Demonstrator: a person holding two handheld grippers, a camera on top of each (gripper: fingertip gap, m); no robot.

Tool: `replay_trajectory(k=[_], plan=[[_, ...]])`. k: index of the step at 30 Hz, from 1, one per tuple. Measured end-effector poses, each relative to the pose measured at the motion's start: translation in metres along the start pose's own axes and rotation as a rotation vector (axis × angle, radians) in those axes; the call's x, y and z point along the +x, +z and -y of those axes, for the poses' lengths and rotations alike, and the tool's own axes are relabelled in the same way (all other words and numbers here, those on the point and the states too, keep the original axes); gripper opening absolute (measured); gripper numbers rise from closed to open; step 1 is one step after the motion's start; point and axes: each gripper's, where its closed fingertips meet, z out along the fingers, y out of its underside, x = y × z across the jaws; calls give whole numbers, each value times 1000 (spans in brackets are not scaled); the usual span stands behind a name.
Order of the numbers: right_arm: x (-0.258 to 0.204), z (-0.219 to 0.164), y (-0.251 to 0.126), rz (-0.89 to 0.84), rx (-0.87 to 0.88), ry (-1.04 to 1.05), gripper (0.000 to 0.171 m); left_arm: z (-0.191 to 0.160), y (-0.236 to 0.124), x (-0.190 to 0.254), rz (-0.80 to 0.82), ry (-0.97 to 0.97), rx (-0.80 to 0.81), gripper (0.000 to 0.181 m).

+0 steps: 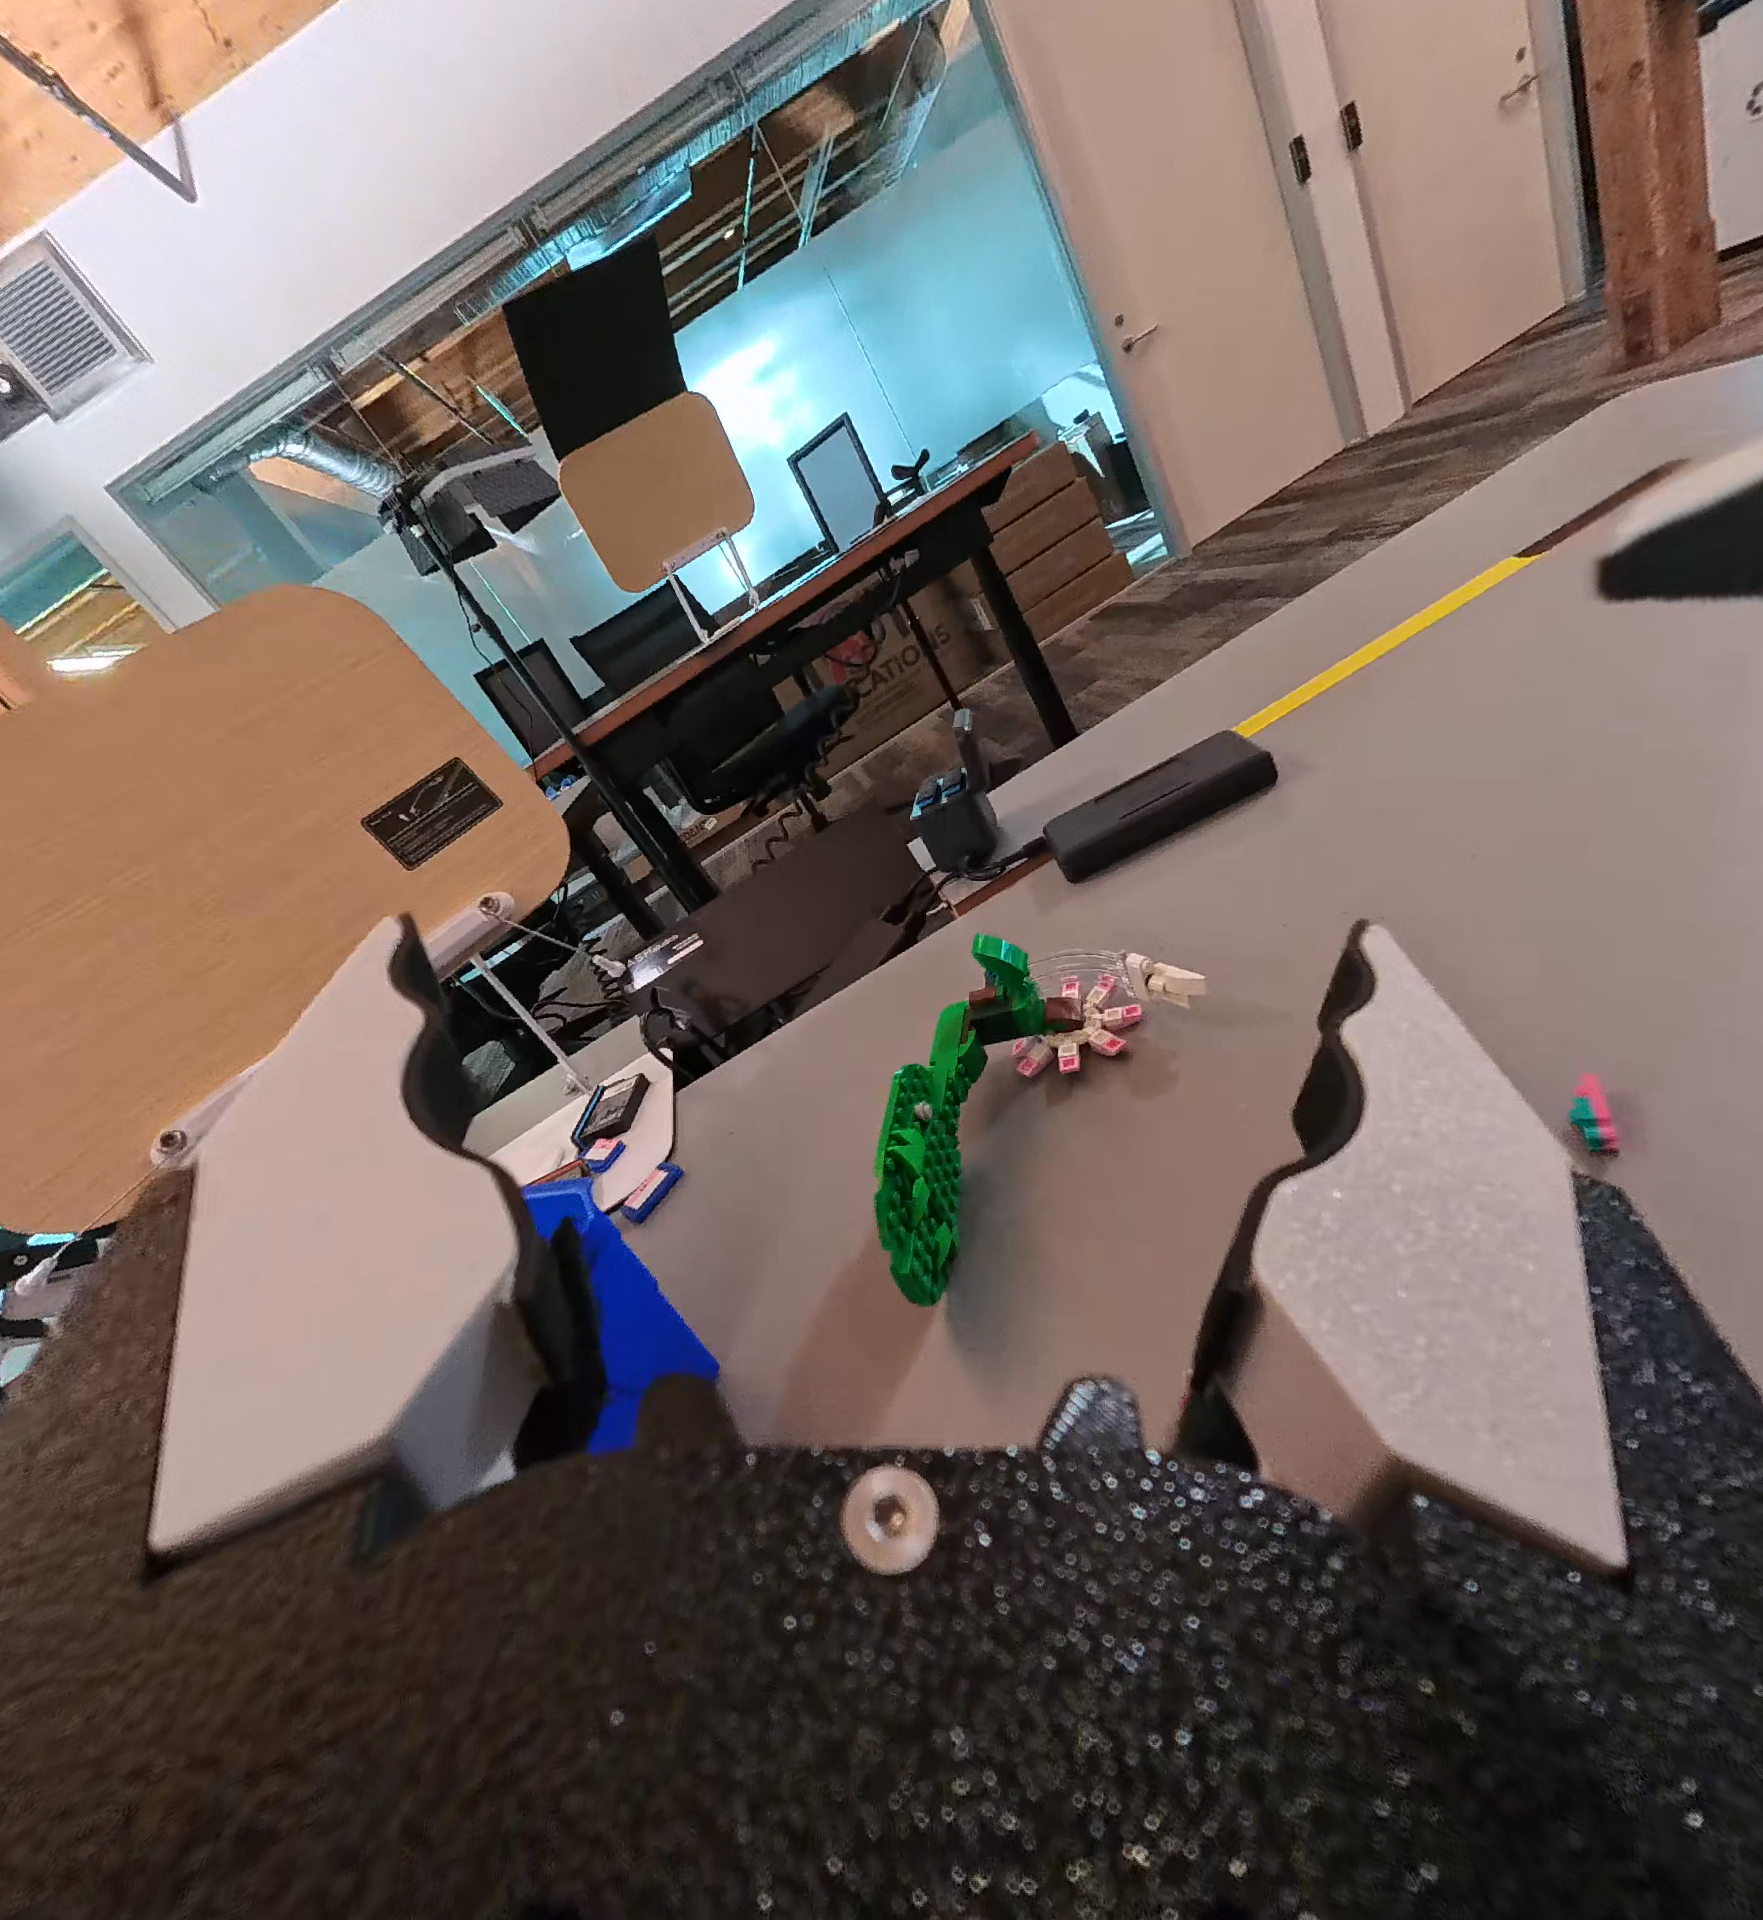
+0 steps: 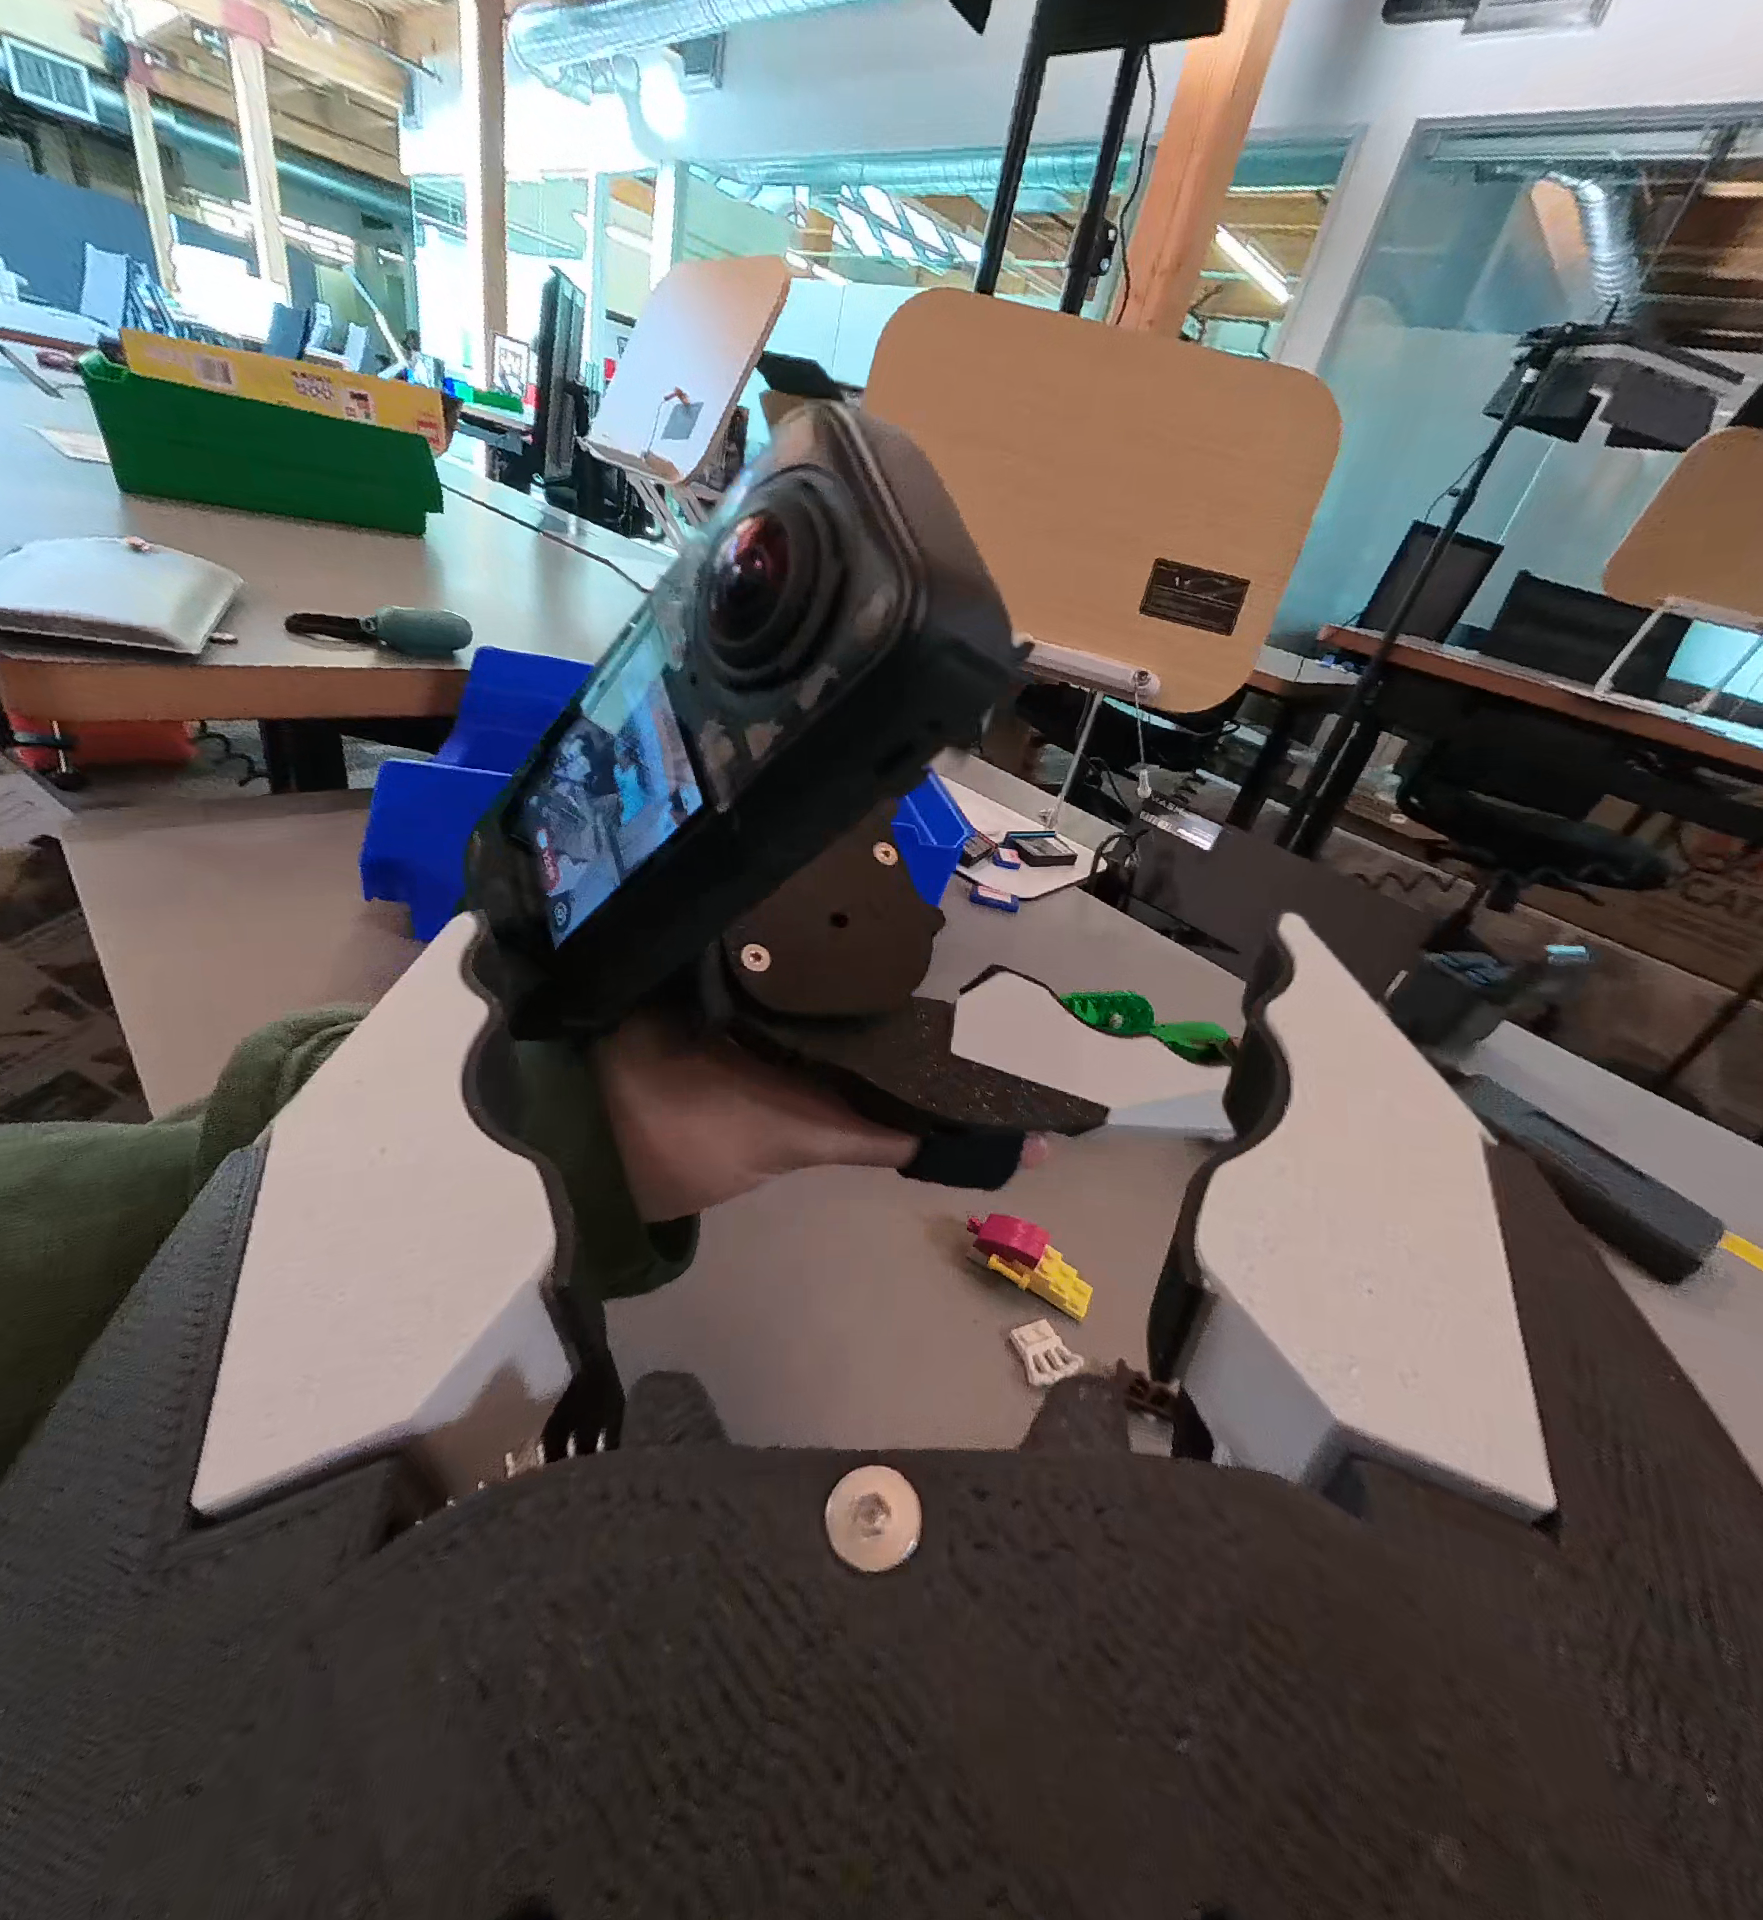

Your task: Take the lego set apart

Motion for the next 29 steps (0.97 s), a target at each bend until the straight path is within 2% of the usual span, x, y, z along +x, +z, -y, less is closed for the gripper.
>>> replay_trajectory(k=[7, 15, 26, 29], plan=[[5, -7, 0, -2, -29, 70, 141, -8, 2, -5, 25, 63, -34, 159], [6, -14, 3, 24, -64, 165, 141, -22, -3, -39, 197, 209, -118, 159], [3, -16, 6, 48, -55, 214, 140, -20, -7, -48, 250, 244, -105, 159], [4, -16, 6, 47, -50, 193, 148, -9, -10, -52, 282, 253, -57, 159]])
